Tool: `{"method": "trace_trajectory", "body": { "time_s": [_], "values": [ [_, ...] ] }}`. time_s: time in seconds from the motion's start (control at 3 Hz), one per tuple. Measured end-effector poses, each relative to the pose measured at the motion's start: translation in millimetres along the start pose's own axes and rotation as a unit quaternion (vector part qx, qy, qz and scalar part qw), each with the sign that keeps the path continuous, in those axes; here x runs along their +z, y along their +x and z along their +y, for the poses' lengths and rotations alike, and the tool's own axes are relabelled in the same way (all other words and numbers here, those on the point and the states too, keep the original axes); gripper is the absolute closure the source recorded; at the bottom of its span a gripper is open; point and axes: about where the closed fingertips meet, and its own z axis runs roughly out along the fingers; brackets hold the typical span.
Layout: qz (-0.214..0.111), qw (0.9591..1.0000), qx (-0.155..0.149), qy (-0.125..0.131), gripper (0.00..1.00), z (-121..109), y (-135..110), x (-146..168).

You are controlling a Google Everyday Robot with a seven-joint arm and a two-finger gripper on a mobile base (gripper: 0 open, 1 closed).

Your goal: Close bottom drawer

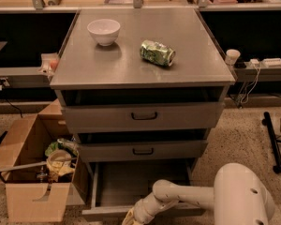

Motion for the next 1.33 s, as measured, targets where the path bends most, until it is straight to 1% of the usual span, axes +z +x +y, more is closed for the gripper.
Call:
{"method": "trace_trajectory", "body": {
  "time_s": [0.33,0.67,1.0,1.33],
  "values": [
    [0.000,1.0000,0.000,0.000,0.11,0.0,0.0,0.1],
    [0.000,1.0000,0.000,0.000,0.00,0.1,0.0,0.1],
    [0.000,1.0000,0.000,0.000,0.00,0.1,0.0,0.1],
    [0.013,0.9999,-0.001,0.012,0.11,-6.9,3.6,2.5]
  ]
}}
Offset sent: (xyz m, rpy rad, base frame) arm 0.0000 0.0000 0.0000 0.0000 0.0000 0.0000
